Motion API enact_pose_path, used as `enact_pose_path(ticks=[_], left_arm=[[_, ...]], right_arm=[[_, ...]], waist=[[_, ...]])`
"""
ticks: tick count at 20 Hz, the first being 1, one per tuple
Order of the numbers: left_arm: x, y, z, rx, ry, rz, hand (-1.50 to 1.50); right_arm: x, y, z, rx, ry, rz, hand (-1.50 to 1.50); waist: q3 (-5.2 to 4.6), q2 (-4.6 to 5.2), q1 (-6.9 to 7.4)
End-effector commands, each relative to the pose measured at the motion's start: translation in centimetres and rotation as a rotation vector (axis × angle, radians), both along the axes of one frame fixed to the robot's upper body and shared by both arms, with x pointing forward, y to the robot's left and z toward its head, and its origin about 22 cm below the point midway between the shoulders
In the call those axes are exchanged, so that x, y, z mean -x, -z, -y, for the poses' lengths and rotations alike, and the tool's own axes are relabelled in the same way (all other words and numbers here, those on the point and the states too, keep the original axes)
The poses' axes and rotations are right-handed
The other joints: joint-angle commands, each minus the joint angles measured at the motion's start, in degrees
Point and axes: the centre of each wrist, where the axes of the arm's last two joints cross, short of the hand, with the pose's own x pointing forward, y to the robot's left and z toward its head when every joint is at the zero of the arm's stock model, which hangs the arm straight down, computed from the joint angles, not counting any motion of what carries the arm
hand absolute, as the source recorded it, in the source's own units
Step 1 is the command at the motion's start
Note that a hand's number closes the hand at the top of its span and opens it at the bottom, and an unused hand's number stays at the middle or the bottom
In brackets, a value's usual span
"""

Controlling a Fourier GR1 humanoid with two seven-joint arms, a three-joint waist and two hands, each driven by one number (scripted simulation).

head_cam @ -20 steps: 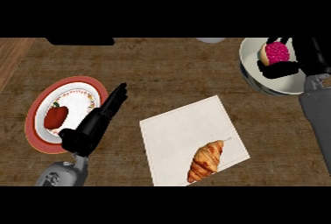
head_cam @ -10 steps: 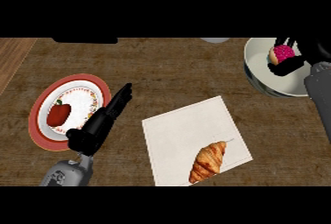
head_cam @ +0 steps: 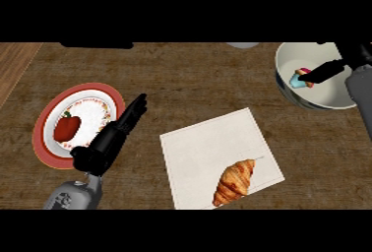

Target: Pick the cupcake from the placemat and place it in the bowl

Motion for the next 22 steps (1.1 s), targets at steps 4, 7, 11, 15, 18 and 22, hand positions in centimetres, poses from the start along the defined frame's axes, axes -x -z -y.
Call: enact_pose_path(ticks=[4, 7, 11, 15, 18, 22], left_arm=[[-0.8, -0.6, -1.0, -0.002, -0.002, -0.011, 0.0], [-0.4, 0.1, -1.7, 0.01, -0.002, -0.004, 0.0], [-0.9, -0.5, -0.3, 0.007, -0.014, -0.018, 0.0], [-0.9, -0.2, -1.5, 0.001, 0.019, -0.016, 0.0], [0.0, -0.9, -2.1, 0.002, -0.002, -0.003, 0.0], [0.1, -0.1, -0.3, 0.002, 0.003, -0.023, 0.0]], right_arm=[[-0.6, -2.9, 2.1, -0.237, 0.123, 0.173, -1.5], [0.7, -1.6, 4.9, -0.347, 0.222, 0.231, -1.5], [2.3, -3.2, 9.2, -0.459, 0.266, 0.197, -1.5], [5.7, -2.9, 14.4, -0.496, 0.339, 0.237, -1.5], [8.6, -2.8, 17.8, -0.523, 0.395, 0.301, -1.5], [12.1, -2.0, 21.1, -0.581, 0.387, 0.312, -1.5]], waist=[[0.04, 0.18, 0.19], [0.04, 0.18, -0.15], [0.06, 0.15, -0.41], [0.09, 0.32, -0.57], [0.17, 0.35, 0.1], [0.25, 0.46, -0.3]])
